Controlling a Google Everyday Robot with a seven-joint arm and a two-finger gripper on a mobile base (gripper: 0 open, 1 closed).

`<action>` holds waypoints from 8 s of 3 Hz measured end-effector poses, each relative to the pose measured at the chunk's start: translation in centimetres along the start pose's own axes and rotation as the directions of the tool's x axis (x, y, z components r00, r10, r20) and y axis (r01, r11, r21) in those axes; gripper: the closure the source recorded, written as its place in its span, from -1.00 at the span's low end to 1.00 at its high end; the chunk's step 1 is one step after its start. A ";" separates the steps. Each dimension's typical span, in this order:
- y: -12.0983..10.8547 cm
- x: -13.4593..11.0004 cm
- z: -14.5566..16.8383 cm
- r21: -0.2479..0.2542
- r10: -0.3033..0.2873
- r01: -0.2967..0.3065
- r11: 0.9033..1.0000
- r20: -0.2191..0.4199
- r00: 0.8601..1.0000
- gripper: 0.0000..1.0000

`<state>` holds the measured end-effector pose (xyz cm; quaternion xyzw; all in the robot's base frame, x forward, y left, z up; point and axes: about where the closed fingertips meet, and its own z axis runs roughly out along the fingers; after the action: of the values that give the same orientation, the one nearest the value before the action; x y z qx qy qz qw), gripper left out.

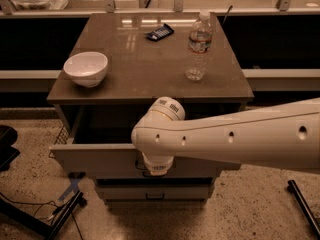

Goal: Open top drawer

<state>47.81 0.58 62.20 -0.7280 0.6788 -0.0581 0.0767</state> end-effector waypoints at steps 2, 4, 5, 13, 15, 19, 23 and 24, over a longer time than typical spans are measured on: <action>-5.6 -5.1 -12.7 0.212 -0.047 0.072 0.975 -0.122 0.991 1.00; -10.6 -6.0 -19.2 0.272 -0.118 0.192 0.943 -0.268 0.956 1.00; -10.5 -6.0 -19.2 0.272 -0.117 0.191 0.943 -0.267 0.957 1.00; -0.1 8.4 -5.5 -0.053 0.249 -0.258 0.965 -0.138 0.959 1.00; 1.0 9.0 -5.4 -0.083 0.272 -0.285 0.955 -0.141 0.952 1.00; 4.8 14.2 -1.3 -0.091 0.398 -0.395 0.914 0.016 0.917 1.00; 9.4 14.9 -4.7 -0.057 0.383 -0.379 0.924 0.078 0.921 1.00; 6.8 14.8 -7.4 -0.004 0.374 -0.374 0.927 0.057 0.926 1.00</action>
Offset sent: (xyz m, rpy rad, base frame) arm 0.0404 0.0687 0.2833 -0.3730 -0.3782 0.0293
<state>40.84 -14.84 67.88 -0.5863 0.8024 -0.0242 0.1083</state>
